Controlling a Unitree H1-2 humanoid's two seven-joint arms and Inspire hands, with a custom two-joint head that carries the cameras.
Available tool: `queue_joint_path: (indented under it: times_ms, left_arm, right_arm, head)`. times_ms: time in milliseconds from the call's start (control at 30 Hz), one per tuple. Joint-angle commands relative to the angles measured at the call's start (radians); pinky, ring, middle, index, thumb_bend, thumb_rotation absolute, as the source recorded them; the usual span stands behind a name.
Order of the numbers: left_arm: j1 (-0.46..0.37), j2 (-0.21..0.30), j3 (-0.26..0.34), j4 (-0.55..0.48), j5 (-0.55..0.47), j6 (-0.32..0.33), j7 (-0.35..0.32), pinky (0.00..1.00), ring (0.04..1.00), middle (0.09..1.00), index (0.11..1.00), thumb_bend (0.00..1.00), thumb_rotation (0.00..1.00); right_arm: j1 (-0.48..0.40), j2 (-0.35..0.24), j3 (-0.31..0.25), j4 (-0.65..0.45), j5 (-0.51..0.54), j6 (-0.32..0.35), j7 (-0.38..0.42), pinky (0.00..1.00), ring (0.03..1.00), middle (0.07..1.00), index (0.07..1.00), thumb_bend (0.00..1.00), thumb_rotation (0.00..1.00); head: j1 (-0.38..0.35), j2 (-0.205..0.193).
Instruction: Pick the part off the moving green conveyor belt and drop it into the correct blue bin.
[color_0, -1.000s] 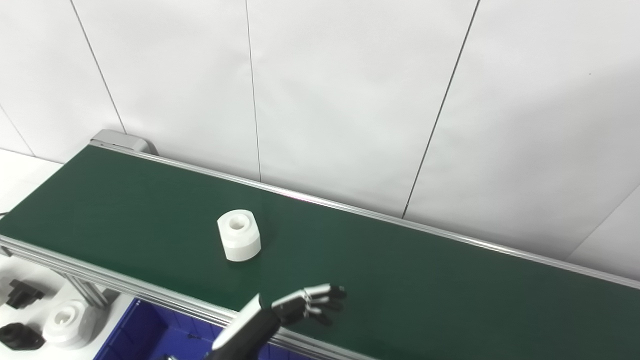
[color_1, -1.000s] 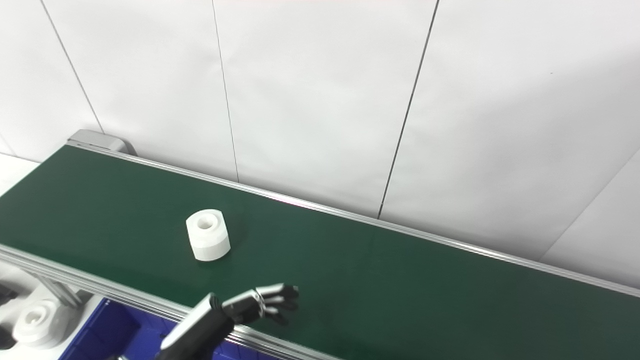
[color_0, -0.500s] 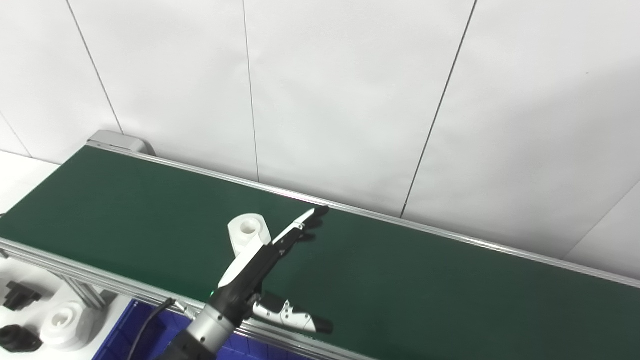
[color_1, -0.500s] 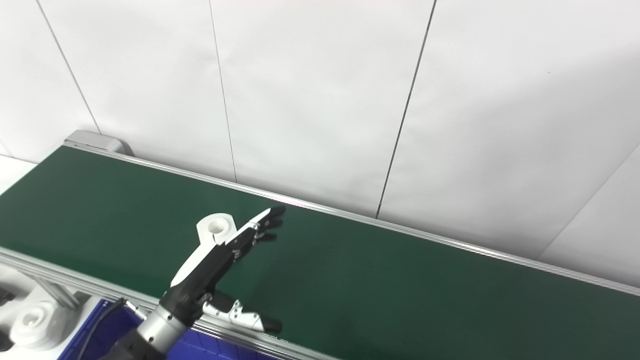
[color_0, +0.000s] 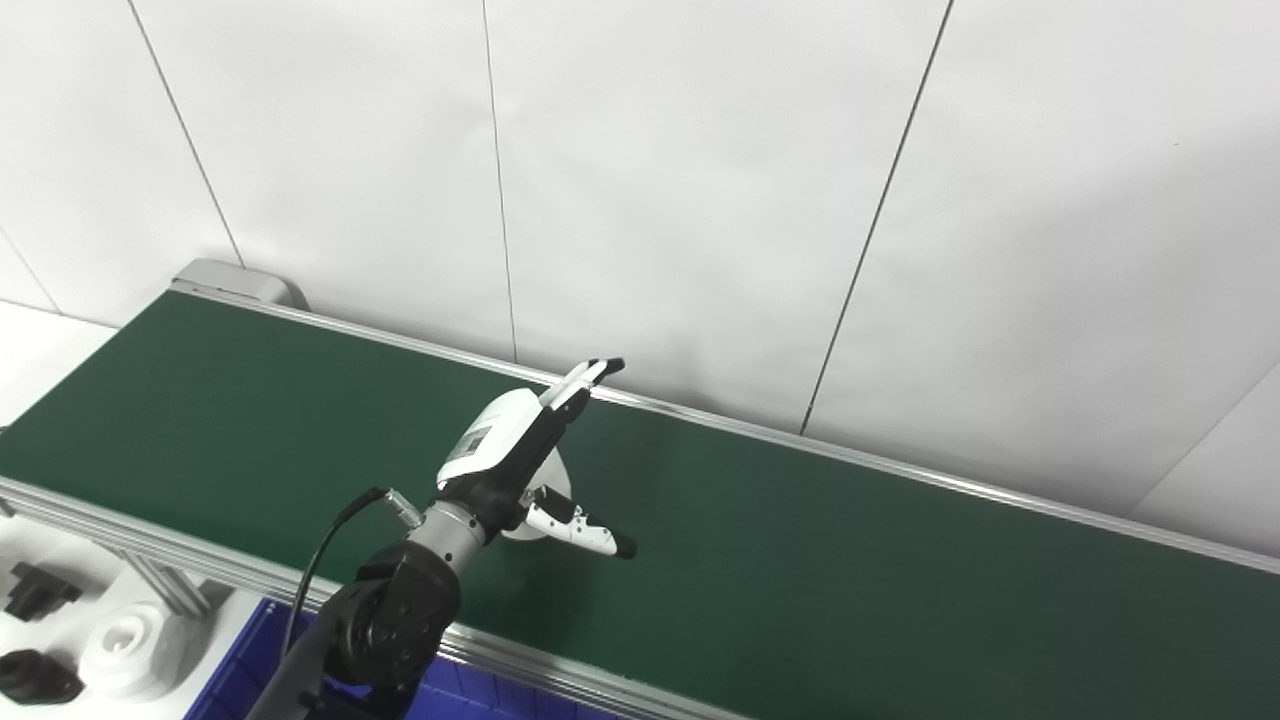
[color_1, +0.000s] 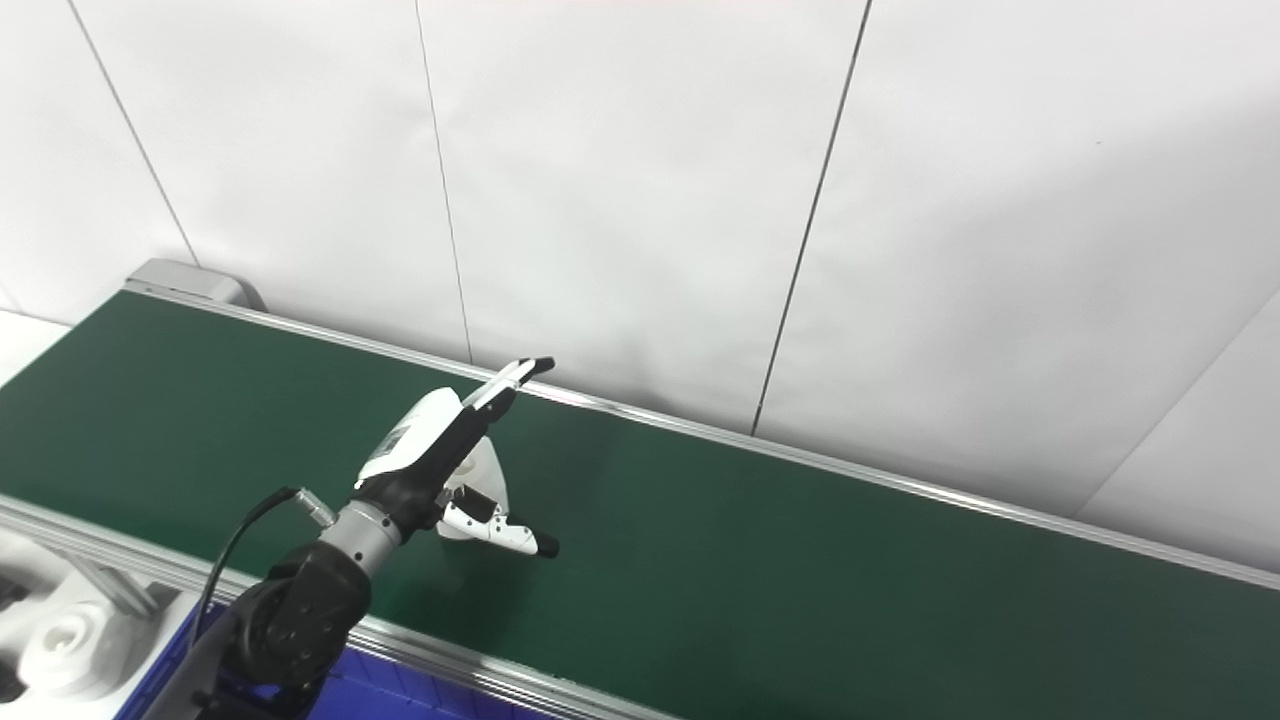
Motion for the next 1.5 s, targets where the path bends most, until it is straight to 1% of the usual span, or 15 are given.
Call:
queue_joint_path:
  times_ms: [0, 167, 233, 367, 533, 600, 733, 767, 800, 833, 900, 1000, 1133, 1267, 1467]
  left_arm:
    - [-0.046, 0.021, -0.01, -0.001, 0.038, -0.008, 0.029, 0.98, 0.996, 1.0, 0.951, 0.91, 0.15]
    - [-0.091, 0.069, -0.062, 0.06, 0.178, 0.039, 0.002, 1.0, 1.0, 1.0, 0.947, 0.92, 0.18]
    - [-0.105, 0.083, -0.079, 0.075, 0.212, 0.06, -0.019, 1.0, 1.0, 1.0, 0.951, 0.92, 0.2]
    - [-0.134, 0.104, -0.112, 0.121, 0.265, 0.105, -0.057, 1.0, 1.0, 1.0, 0.937, 0.94, 0.17]
    - [-0.149, 0.109, -0.139, 0.179, 0.296, 0.116, -0.048, 1.0, 1.0, 1.0, 0.904, 0.95, 0.14]
    - [-0.154, 0.108, -0.148, 0.204, 0.307, 0.111, -0.03, 1.0, 1.0, 1.0, 0.894, 0.93, 0.11]
    - [-0.158, 0.085, -0.131, 0.303, 0.216, 0.026, 0.057, 1.0, 1.0, 1.0, 0.854, 0.88, 0.02]
    - [-0.157, 0.076, -0.121, 0.326, 0.175, -0.003, 0.074, 0.92, 0.958, 0.982, 0.836, 0.85, 0.01]
    - [-0.156, 0.067, -0.111, 0.349, 0.137, -0.033, 0.097, 0.73, 0.844, 0.948, 0.813, 0.81, 0.0]
    - [-0.154, 0.058, -0.104, 0.371, 0.106, -0.067, 0.124, 0.55, 0.631, 0.868, 0.765, 0.67, 0.0]
    - [-0.149, 0.037, -0.093, 0.417, 0.06, -0.144, 0.194, 0.48, 0.519, 0.75, 0.715, 0.54, 0.0]
    - [-0.144, 0.006, -0.085, 0.475, 0.026, -0.232, 0.29, 0.35, 0.423, 0.515, 0.588, 0.47, 0.0]
    - [-0.135, -0.038, -0.072, 0.513, -0.04, -0.309, 0.361, 0.35, 0.429, 0.508, 0.523, 0.48, 0.0]
    - [-0.133, -0.065, -0.055, 0.51, -0.084, -0.319, 0.377, 0.35, 0.434, 0.52, 0.514, 0.47, 0.0]
    - [-0.135, -0.07, -0.034, 0.512, -0.153, -0.395, 0.382, 0.36, 0.461, 0.529, 0.478, 0.48, 0.0]
  right_arm:
    - [0.005, 0.0, -0.002, -0.035, 0.008, -0.056, -0.005, 0.87, 0.925, 0.962, 0.991, 0.86, 0.18]
    - [0.008, -0.001, -0.003, -0.043, 0.006, -0.054, 0.001, 0.83, 0.901, 0.96, 0.994, 0.86, 0.2]
    - [0.009, 0.001, -0.003, -0.045, 0.013, -0.053, 0.003, 0.77, 0.87, 0.964, 0.993, 0.86, 0.18]
    - [0.011, 0.001, -0.005, -0.054, 0.0, -0.047, 0.0, 0.85, 0.924, 0.963, 0.993, 0.85, 0.2]
    - [0.01, -0.002, -0.009, -0.051, 0.006, -0.049, 0.001, 0.76, 0.859, 0.965, 0.992, 0.85, 0.18]
    - [0.01, -0.004, -0.01, -0.052, 0.01, -0.051, 0.002, 0.83, 0.91, 0.967, 0.992, 0.84, 0.18]
    - [0.01, -0.004, -0.013, -0.055, 0.021, -0.046, 0.007, 0.84, 0.916, 0.963, 0.992, 0.84, 0.17]
    - [0.01, -0.005, -0.013, -0.057, 0.022, -0.044, 0.008, 0.85, 0.92, 0.963, 0.992, 0.84, 0.18]
    - [0.01, -0.006, -0.014, -0.058, 0.022, -0.044, 0.008, 0.86, 0.927, 0.965, 0.994, 0.84, 0.18]
    - [0.01, -0.007, -0.015, -0.058, 0.02, -0.047, 0.007, 0.87, 0.932, 0.965, 0.995, 0.84, 0.18]
    - [0.01, -0.007, -0.017, -0.056, 0.017, -0.049, 0.004, 0.88, 0.934, 0.966, 0.995, 0.84, 0.18]
    - [0.012, -0.004, -0.02, -0.058, 0.015, -0.045, 0.003, 0.88, 0.936, 0.964, 0.994, 0.84, 0.2]
    - [0.013, -0.003, -0.022, -0.057, 0.024, -0.048, 0.005, 0.86, 0.919, 0.966, 0.995, 0.84, 0.17]
    - [0.01, -0.003, -0.023, -0.055, 0.008, -0.047, 0.002, 0.87, 0.926, 0.962, 0.994, 0.83, 0.18]
    - [0.01, 0.002, -0.023, -0.057, 0.007, -0.043, 0.001, 0.86, 0.922, 0.961, 0.994, 0.83, 0.18]
  head:
    - [-0.002, 0.007]
    - [-0.002, 0.016]
    - [-0.002, 0.016]
    - [-0.001, 0.021]
    - [0.005, 0.023]
    - [0.007, 0.024]
    - [0.007, 0.028]
    - [0.008, 0.029]
    - [0.008, 0.03]
    - [0.008, 0.031]
    - [0.009, 0.032]
    - [0.011, 0.033]
    - [0.012, 0.033]
    - [0.013, 0.033]
    - [0.01, 0.033]
